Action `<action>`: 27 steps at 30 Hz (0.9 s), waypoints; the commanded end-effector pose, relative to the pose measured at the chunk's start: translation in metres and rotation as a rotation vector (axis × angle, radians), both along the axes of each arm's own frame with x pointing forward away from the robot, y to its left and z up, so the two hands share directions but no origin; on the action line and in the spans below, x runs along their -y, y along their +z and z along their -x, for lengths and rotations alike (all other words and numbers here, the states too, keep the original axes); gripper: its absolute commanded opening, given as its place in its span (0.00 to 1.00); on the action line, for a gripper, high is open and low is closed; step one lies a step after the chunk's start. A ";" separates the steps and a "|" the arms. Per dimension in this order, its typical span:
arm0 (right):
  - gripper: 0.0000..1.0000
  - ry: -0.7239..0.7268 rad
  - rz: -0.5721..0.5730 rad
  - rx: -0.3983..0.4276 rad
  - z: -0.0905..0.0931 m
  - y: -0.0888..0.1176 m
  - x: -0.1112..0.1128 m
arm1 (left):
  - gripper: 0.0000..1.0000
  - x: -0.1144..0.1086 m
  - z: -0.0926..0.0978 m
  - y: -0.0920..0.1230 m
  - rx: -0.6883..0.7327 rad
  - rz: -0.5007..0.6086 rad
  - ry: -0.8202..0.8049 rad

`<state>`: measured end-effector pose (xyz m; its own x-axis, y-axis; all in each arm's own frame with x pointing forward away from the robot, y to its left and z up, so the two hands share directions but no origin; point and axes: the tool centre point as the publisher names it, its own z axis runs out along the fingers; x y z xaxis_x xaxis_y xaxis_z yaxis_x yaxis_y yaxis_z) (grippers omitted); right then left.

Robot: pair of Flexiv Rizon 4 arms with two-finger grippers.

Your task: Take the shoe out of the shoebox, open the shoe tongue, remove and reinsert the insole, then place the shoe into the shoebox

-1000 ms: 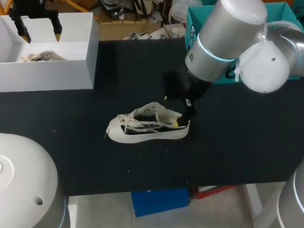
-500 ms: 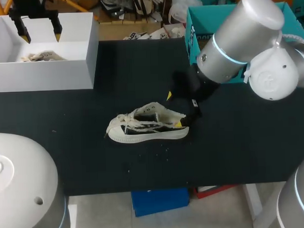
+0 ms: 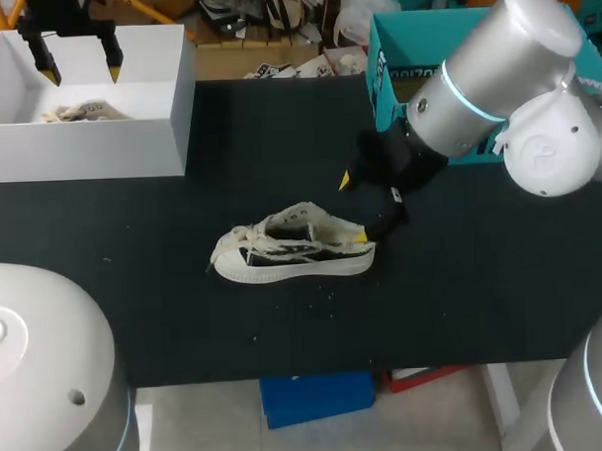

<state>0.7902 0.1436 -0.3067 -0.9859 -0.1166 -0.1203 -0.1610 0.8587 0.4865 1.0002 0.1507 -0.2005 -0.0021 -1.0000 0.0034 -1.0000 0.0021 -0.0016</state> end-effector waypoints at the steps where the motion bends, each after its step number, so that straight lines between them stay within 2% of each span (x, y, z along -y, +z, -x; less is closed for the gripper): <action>1: 1.00 -0.020 -0.042 -0.006 0.001 -0.010 0.012 | 1.00 0.000 0.000 0.001 -0.002 -0.002 0.001; 11: 1.00 -0.078 -0.166 -0.052 -0.004 -0.042 0.020 | 1.00 0.000 0.000 0.001 -0.002 -0.002 0.001; 18: 1.00 -0.098 -0.278 -0.079 -0.013 -0.054 0.021 | 1.00 0.000 0.000 0.001 -0.002 -0.002 0.001; 27: 1.00 -0.104 -0.319 -0.122 -0.024 -0.075 0.024 | 1.00 0.000 0.000 0.001 -0.002 -0.002 0.001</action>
<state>0.8083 0.1170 -0.3717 -0.9997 0.0130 -0.0226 -0.0073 0.6925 0.7214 1.0002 0.1507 -0.2005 -0.0022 -1.0000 0.0034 -1.0000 0.0022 -0.0016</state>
